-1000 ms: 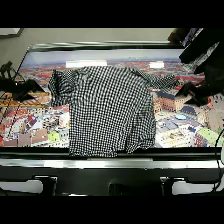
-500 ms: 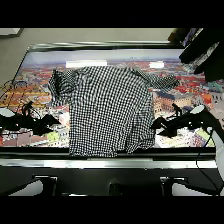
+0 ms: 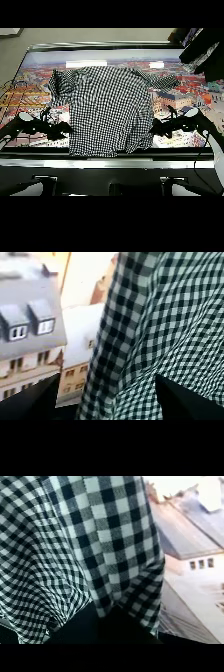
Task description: Fold the clothes and pants, and hang the long-sleeved shirts on hangers.
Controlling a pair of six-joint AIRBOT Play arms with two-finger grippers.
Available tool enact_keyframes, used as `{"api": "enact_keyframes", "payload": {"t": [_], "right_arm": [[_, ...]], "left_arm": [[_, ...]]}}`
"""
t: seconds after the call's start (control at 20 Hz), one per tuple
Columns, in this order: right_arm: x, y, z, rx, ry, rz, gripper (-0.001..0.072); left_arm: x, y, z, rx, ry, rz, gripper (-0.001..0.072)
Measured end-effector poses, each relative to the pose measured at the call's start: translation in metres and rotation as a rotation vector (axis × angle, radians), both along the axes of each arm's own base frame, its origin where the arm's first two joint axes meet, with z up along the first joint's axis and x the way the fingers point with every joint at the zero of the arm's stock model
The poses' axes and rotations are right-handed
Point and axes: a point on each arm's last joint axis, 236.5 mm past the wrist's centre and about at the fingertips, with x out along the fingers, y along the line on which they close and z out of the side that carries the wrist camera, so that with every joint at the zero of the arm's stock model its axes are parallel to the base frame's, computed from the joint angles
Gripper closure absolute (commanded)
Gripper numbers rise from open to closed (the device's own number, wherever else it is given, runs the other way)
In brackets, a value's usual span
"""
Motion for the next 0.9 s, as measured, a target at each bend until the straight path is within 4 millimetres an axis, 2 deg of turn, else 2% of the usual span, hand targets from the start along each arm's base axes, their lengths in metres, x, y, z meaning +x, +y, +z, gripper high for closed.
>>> {"api": "enact_keyframes", "payload": {"t": [0.05,0.1,0.2,0.3,0.35,0.45,0.55,0.65,0.75,0.8,0.9], "right_arm": [[-0.001,0.001,0.003,0.002,-0.003,-0.001,0.0681],[0.000,0.003,0.009,0.012,-0.005,-0.016,0.0681],[0.008,0.012,0.026,0.060,-0.037,-0.049,0.0682],[0.031,0.019,0.059,0.104,-0.137,-0.076,0.0682],[0.049,0.019,0.083,0.111,-0.217,-0.088,0.0682],[0.086,0.015,0.144,0.110,-0.403,-0.107,0.0682],[0.120,0.009,0.232,0.097,-0.635,-0.136,0.0682],[0.135,0.003,0.327,0.087,-0.868,-0.176,0.0682],[0.126,-0.001,0.425,0.070,-1.101,-0.204,0.0681],[0.112,-0.002,0.469,0.048,-1.211,-0.208,0.0681],[0.072,-0.004,0.539,-0.007,-1.394,-0.212,0.0681]], "left_arm": [[-0.001,-0.006,-0.002,0.004,0.003,-0.013,0.0636],[-0.001,-0.011,-0.005,0.015,0.000,-0.023,0.0688],[0.006,-0.021,0.001,0.011,-0.027,-0.032,0.0689],[0.029,-0.028,0.025,0.002,-0.112,-0.033,0.0690],[0.047,-0.029,0.044,0.003,-0.177,-0.031,0.0691],[0.090,-0.030,0.104,0.010,-0.365,-0.033,0.0690],[0.129,-0.030,0.188,0.020,-0.590,-0.036,0.0691],[0.150,-0.030,0.285,0.026,-0.821,-0.032,0.0691],[0.149,-0.029,0.379,0.038,-1.041,-0.030,0.0690],[0.140,-0.027,0.422,0.048,-1.140,-0.023,0.0690],[0.114,-0.022,0.491,0.072,-1.299,-0.002,0.0690]]}}
